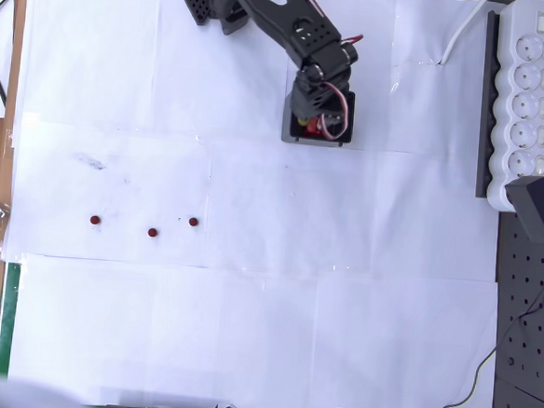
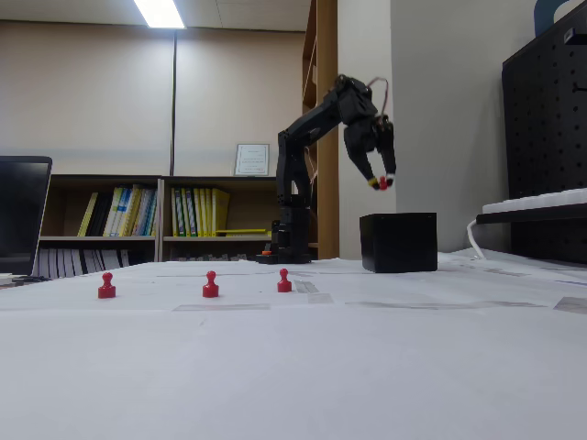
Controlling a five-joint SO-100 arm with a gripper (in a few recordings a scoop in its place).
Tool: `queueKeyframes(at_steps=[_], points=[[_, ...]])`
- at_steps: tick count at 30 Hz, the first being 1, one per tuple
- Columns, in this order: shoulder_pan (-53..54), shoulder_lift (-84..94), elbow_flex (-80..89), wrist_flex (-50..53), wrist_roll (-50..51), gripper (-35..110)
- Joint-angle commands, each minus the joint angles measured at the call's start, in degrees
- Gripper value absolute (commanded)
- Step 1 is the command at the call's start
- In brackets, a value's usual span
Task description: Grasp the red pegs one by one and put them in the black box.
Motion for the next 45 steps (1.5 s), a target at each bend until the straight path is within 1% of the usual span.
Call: queueKeyframes(at_steps=[1,4,9,12,17,21,24,27,31,35,37,39,45], points=[[-2.4,-4.0,-3.2,-4.0,-0.8,0],[-2.9,-3.3,-6.7,-7.3,0.2,0],[-2.6,-3.1,-7.7,-8.9,0.3,11],[-1.7,-3.4,-6.1,-8.6,0.2,16],[3.0,-8.1,0.5,-7.2,0.3,19],[9.7,-13.3,3.5,-7.8,4.7,18],[15.6,-16.4,-1.3,-11.2,12.1,18],[22.1,-20.0,-12.7,-19.8,22.5,18],[30.8,-23.3,-29.8,-36.0,37.3,18],[37.6,-21.2,-45.7,-58.8,49.7,18],[39.8,-17.8,-53.2,-73.3,54.7,18],[40.8,-13.4,-58.0,-85.3,57.4,18],[41.5,-2.2,-53.5,-94.0,56.3,17]])
